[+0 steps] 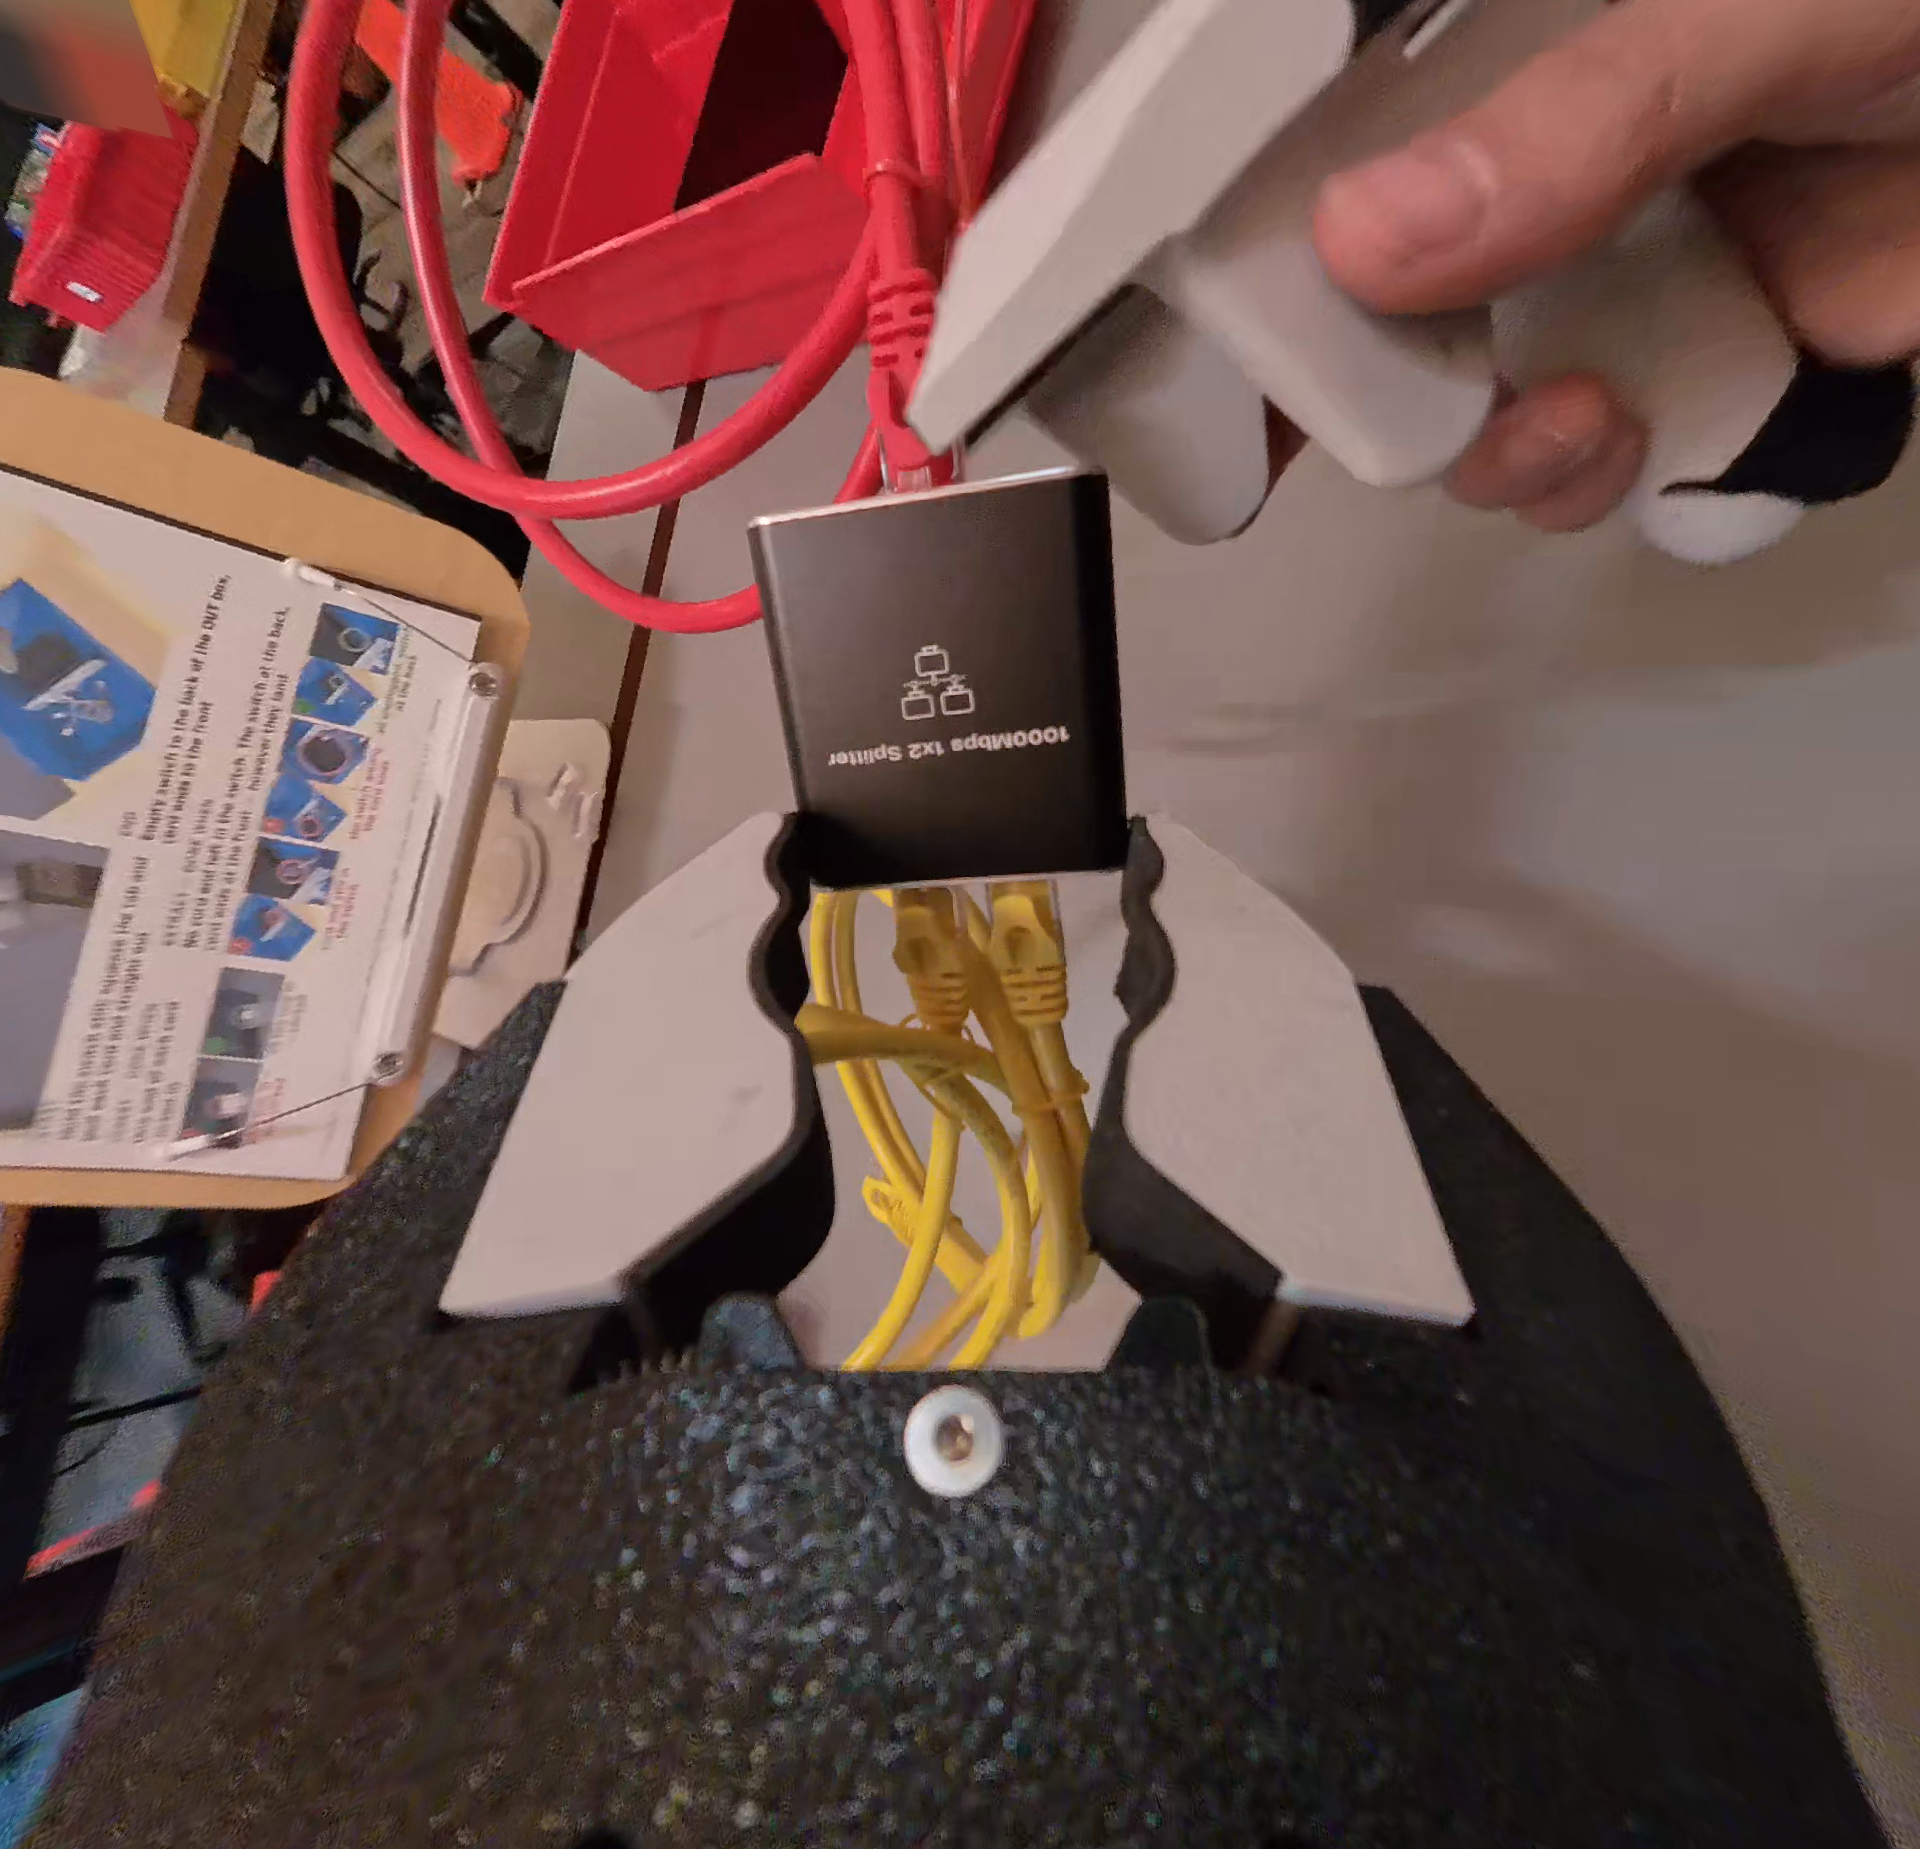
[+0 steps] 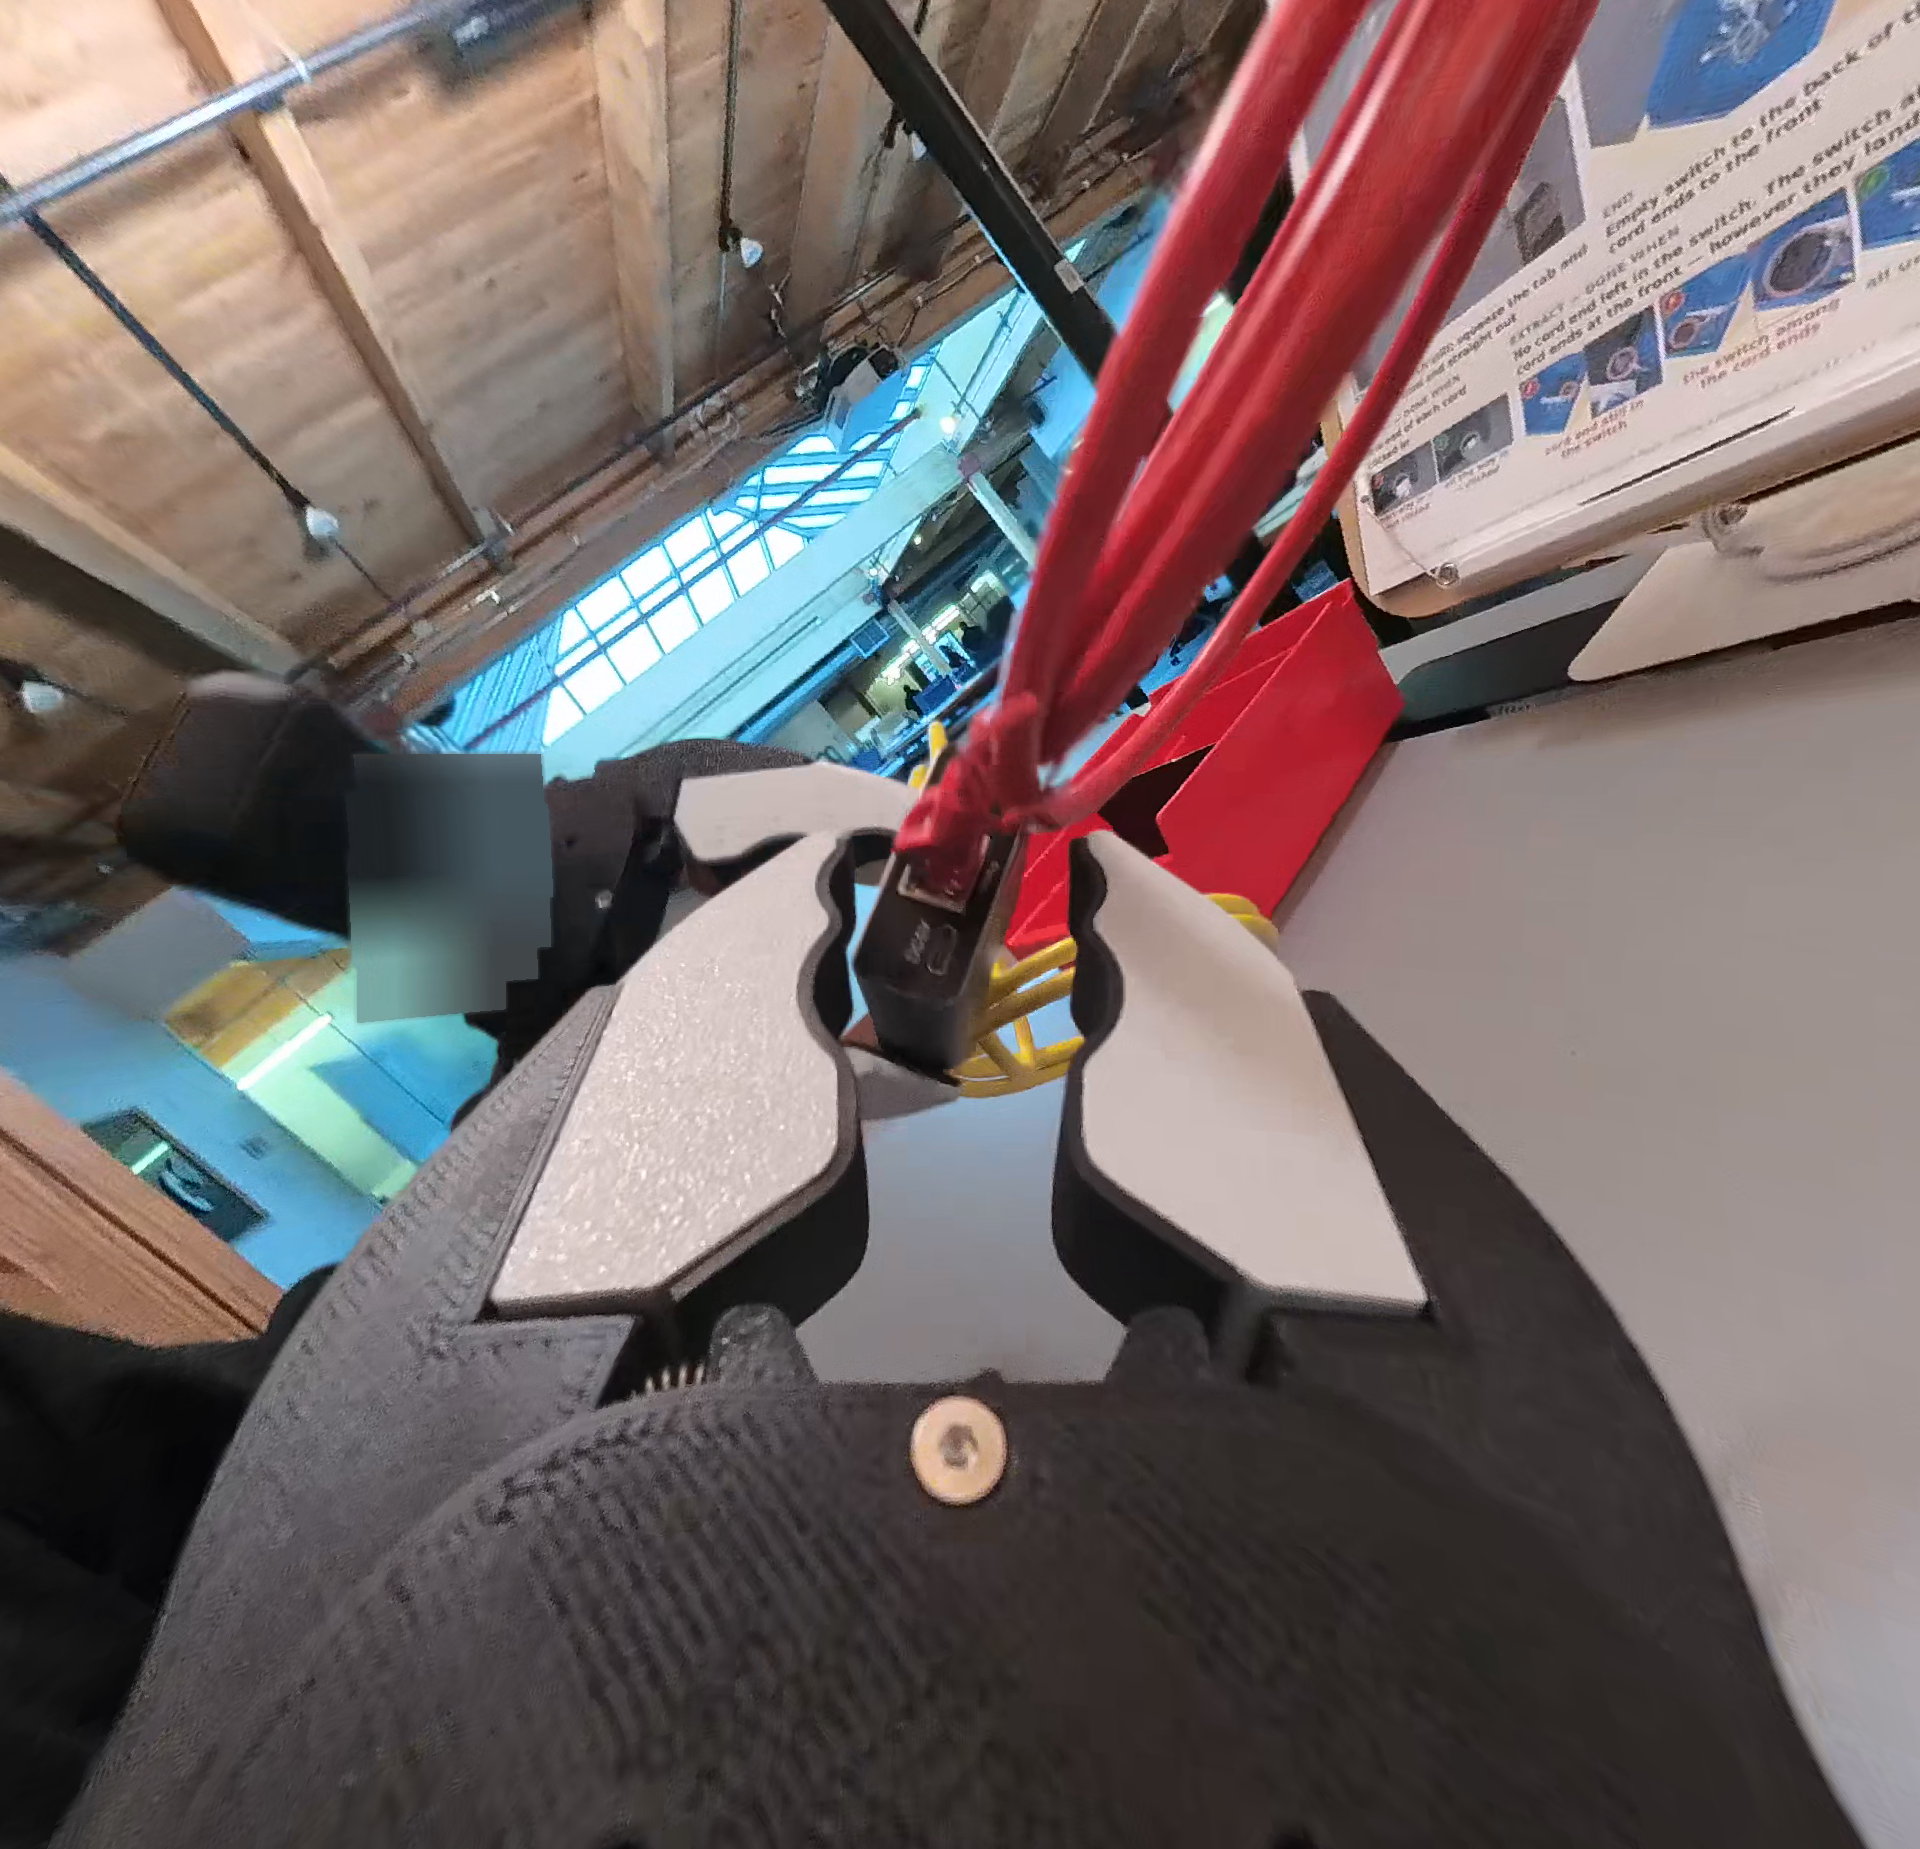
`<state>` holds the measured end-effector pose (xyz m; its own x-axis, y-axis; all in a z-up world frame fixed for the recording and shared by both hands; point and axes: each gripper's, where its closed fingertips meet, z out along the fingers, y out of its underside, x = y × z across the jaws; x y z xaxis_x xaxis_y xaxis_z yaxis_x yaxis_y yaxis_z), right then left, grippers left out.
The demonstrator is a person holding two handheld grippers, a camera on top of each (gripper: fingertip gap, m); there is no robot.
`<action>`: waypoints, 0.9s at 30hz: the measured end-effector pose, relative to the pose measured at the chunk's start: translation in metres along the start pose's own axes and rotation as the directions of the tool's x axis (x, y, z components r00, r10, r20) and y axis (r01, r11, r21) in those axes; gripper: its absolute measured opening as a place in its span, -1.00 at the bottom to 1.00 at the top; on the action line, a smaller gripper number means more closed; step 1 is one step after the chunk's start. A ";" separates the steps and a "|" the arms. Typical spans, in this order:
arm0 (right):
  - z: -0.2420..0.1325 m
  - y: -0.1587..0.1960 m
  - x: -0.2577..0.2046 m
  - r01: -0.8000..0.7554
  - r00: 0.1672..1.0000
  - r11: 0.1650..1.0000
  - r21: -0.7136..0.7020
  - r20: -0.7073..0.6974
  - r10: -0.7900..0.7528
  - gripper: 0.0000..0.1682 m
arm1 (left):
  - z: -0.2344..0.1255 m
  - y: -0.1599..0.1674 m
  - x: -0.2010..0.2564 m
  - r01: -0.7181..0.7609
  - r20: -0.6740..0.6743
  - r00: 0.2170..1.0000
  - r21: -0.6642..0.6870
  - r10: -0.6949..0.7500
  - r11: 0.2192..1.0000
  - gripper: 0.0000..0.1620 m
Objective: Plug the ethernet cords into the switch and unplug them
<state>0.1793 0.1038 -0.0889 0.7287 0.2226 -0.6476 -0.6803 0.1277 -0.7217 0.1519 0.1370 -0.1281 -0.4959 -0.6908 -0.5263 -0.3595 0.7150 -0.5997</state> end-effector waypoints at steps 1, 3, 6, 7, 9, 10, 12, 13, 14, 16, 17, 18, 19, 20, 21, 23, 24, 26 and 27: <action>0.001 -0.001 0.002 -0.014 1.000 1.000 0.007 -0.009 0.014 -0.57 | 0.001 0.002 0.000 -0.024 0.015 1.000 -0.021 0.024 0.999 -0.28; 0.003 -0.002 0.008 -0.039 0.998 0.999 0.015 -0.041 0.040 -0.64 | 0.002 0.003 -0.003 -0.050 0.044 0.998 -0.042 0.052 0.998 -0.28; 0.004 -0.004 0.008 -0.066 0.997 0.997 0.028 -0.035 0.067 -0.67 | 0.002 0.002 -0.004 -0.047 0.054 0.997 -0.039 0.050 0.998 -0.28; 0.004 -0.005 0.008 -0.067 0.997 0.997 0.028 -0.035 0.068 -0.68 | 0.003 0.002 -0.004 -0.044 0.054 0.997 -0.037 0.046 0.998 -0.28; 0.004 -0.005 0.010 -0.069 0.997 0.997 0.028 -0.043 0.070 -0.68 | 0.004 0.002 -0.004 -0.046 0.062 0.997 -0.039 0.049 0.998 -0.28; 0.003 -0.005 0.010 -0.075 0.996 0.997 0.032 -0.044 0.077 -0.68 | 0.005 0.002 -0.005 -0.050 0.069 0.996 -0.043 0.052 0.998 -0.28; 0.002 -0.005 0.013 -0.093 0.994 0.995 0.041 -0.051 0.095 -0.70 | 0.006 0.004 -0.006 -0.056 0.084 0.995 -0.056 0.061 0.997 -0.28; 0.002 -0.006 0.014 -0.100 0.993 0.994 0.048 -0.055 0.102 -0.71 | 0.006 0.004 -0.007 -0.060 0.095 0.993 -0.063 0.066 0.996 -0.28; 0.001 -0.006 0.015 -0.105 0.993 0.993 0.055 -0.054 0.108 -0.72 | 0.006 0.004 -0.008 -0.062 0.105 0.992 -0.068 0.069 0.996 -0.28; 0.001 -0.007 0.013 -0.119 0.992 0.991 0.061 -0.038 0.122 -0.79 | 0.007 0.005 -0.009 -0.060 0.119 0.991 -0.074 0.069 0.995 -0.28; 0.001 -0.007 0.012 -0.126 0.991 0.990 0.064 -0.025 0.128 -0.83 | 0.007 0.005 -0.009 -0.060 0.123 0.990 -0.075 0.069 0.995 -0.28; 0.001 -0.007 0.012 -0.129 0.991 0.990 0.064 -0.025 0.131 -0.83 | 0.007 0.005 -0.009 -0.062 0.128 0.989 -0.077 0.071 0.995 -0.28; 0.001 -0.007 0.012 -0.130 0.991 0.990 0.062 -0.025 0.132 -0.83 | 0.007 0.005 -0.010 -0.067 0.134 0.988 -0.082 0.078 0.994 -0.28; 0.002 -0.006 0.013 -0.133 0.991 0.990 0.056 -0.026 0.134 -0.83 | 0.007 0.006 -0.010 -0.074 0.140 0.986 -0.089 0.086 0.993 -0.28; 0.002 -0.006 0.014 -0.136 0.990 0.989 0.052 -0.028 0.137 -0.82 | 0.007 0.006 -0.010 -0.082 0.148 0.984 -0.097 0.096 0.992 -0.28; 0.003 -0.006 0.014 -0.141 0.989 0.989 0.054 -0.033 0.143 -0.77 | 0.007 0.006 -0.011 -0.094 0.158 0.981 -0.104 0.110 0.990 -0.28; 0.003 -0.005 0.014 -0.140 0.990 0.989 0.053 -0.030 0.141 -0.78 | 0.007 0.005 -0.011 -0.095 0.158 0.981 -0.104 0.111 0.990 -0.28; 0.003 -0.006 0.013 -0.144 0.989 0.988 0.059 -0.024 0.145 -0.82 | 0.007 0.004 -0.010 -0.097 0.161 0.981 -0.103 0.113 0.990 -0.28; 0.002 -0.007 0.013 -0.143 0.989 0.988 0.059 -0.021 0.145 -0.82 | 0.007 0.004 -0.011 -0.101 0.165 0.979 -0.104 0.117 0.989 -0.28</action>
<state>0.1929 0.1082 -0.0918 0.6240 0.2182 -0.7503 -0.7812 0.1514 -0.6057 0.1612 0.1467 -0.1293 -0.3968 -0.6107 -0.6852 -0.3883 0.7881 -0.4776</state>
